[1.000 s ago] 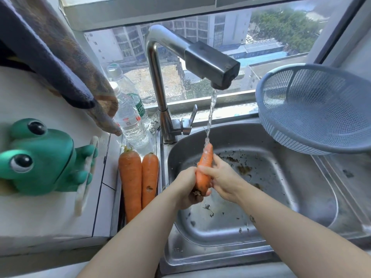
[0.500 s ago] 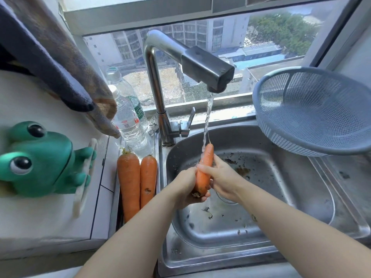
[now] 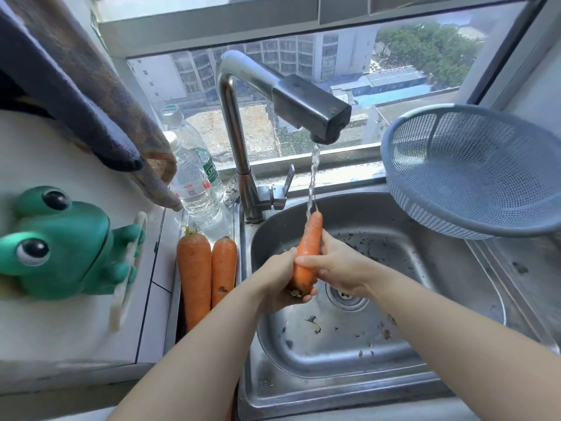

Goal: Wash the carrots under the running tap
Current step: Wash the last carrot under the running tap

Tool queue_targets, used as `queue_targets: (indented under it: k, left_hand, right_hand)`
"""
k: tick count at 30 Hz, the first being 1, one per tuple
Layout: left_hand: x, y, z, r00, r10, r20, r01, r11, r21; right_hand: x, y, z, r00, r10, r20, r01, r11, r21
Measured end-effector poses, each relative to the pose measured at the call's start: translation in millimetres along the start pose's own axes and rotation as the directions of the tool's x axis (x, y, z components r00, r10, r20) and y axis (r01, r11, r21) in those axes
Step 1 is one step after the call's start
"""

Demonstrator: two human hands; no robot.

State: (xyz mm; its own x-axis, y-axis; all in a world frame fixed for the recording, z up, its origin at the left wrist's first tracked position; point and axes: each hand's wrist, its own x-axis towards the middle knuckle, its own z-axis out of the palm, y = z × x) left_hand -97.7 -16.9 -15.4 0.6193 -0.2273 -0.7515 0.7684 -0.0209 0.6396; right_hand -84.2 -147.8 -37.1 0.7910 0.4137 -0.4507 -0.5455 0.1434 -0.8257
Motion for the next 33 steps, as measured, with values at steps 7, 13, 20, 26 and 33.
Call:
queue_targets:
  k: [7, 13, 20, 26, 33]
  left_hand:
    - [0, 1, 2, 0.999, 0.038, 0.008, -0.038, 0.999, 0.011]
    - [-1, -3, 0, 0.999, 0.036, 0.002, -0.036, 0.999, -0.006]
    - [6, 0, 4, 0.998, -0.019, -0.054, 0.012, 0.992, -0.124]
    - [6, 8, 2, 0.985, -0.168, 0.044, 0.173, 0.974, -0.148]
    - [10, 14, -14, 0.953, -0.281, 0.115, 0.282, 0.959, 0.007]
  right_hand:
    - [2, -4, -5, 0.998, 0.045, -0.054, -0.041, 0.995, 0.09]
    - [-2, -7, -13, 0.995, 0.068, 0.074, -0.078, 0.988, 0.132]
    - [4, 0, -3, 0.998, -0.042, -0.039, 0.037, 0.992, -0.12]
    - [-2, 3, -13, 1.0, -0.026, 0.009, 0.027, 0.958, -0.284]
    - [-3, 7, -30, 0.995, 0.084, -0.06, -0.077, 0.991, 0.111]
